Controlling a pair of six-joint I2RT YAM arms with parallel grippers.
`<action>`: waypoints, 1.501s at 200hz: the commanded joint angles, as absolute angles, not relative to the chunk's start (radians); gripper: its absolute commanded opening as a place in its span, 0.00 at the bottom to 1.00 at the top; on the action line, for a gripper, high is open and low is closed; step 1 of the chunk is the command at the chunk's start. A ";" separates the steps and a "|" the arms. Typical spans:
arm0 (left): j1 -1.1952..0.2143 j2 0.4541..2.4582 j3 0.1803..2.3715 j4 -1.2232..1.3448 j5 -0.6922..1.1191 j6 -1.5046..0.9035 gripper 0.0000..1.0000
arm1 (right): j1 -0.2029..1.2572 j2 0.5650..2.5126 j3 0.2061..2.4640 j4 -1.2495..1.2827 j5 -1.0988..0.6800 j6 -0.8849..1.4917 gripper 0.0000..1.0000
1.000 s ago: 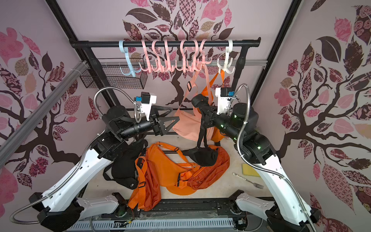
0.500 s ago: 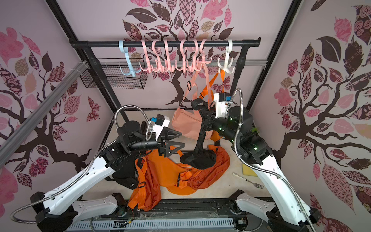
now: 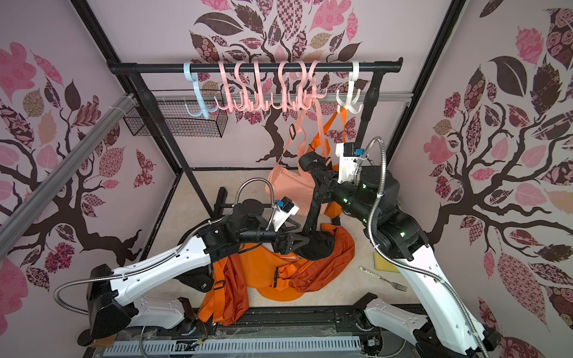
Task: Hang the bag on a hook
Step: Hang the bag on the hook.
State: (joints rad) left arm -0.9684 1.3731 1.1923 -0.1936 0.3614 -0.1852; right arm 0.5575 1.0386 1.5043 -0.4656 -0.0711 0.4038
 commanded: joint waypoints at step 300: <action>-0.818 1.203 1.494 -0.456 0.359 -0.162 0.00 | 0.557 0.928 1.279 -0.537 -0.154 0.440 0.76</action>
